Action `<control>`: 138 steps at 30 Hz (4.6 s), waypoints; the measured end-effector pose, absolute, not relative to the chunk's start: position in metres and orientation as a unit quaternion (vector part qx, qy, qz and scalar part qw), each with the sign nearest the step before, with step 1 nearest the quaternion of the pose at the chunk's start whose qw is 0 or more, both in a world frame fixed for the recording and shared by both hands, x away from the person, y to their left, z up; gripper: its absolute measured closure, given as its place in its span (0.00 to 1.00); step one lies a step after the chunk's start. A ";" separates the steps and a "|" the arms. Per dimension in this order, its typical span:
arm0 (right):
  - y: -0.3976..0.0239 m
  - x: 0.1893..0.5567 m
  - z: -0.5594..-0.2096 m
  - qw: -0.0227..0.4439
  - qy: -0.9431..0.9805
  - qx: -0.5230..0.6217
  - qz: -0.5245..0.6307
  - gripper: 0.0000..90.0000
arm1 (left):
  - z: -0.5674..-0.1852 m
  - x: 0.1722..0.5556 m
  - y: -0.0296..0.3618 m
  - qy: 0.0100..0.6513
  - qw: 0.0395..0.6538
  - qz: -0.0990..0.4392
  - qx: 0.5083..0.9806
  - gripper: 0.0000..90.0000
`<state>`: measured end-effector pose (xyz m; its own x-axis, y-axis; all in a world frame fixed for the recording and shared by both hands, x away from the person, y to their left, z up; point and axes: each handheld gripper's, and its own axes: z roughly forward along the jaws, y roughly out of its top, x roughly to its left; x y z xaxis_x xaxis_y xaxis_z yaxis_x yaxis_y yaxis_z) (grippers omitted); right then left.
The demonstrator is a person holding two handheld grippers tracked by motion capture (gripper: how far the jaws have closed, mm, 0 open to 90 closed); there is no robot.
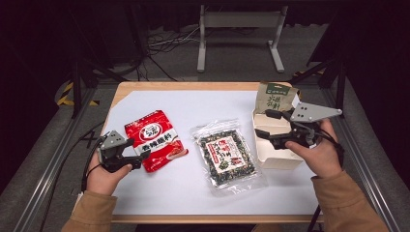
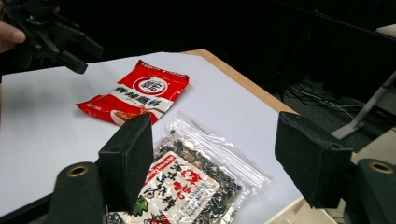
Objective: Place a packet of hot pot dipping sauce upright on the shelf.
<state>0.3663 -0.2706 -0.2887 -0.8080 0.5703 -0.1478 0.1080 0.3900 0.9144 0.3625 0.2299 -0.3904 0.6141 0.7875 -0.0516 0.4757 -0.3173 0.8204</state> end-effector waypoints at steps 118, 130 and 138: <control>-0.247 0.341 -0.347 0.169 0.822 0.214 0.500 0.32 | -0.421 0.448 0.274 0.486 0.474 0.159 0.717 1.00; -0.244 0.342 -0.348 0.157 0.824 0.216 0.499 0.36 | -0.391 0.421 0.274 0.454 0.517 0.172 0.705 1.00; -0.243 0.342 -0.347 0.157 0.825 0.215 0.499 0.36 | -0.361 0.395 0.267 0.415 0.550 0.178 0.702 1.00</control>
<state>0.3424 -0.2430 -0.3474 -0.8588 0.5104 -0.0442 0.1973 0.4091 0.8909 0.3951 0.2669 -0.3615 0.5919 0.7789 -0.2074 0.3875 -0.0493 0.9206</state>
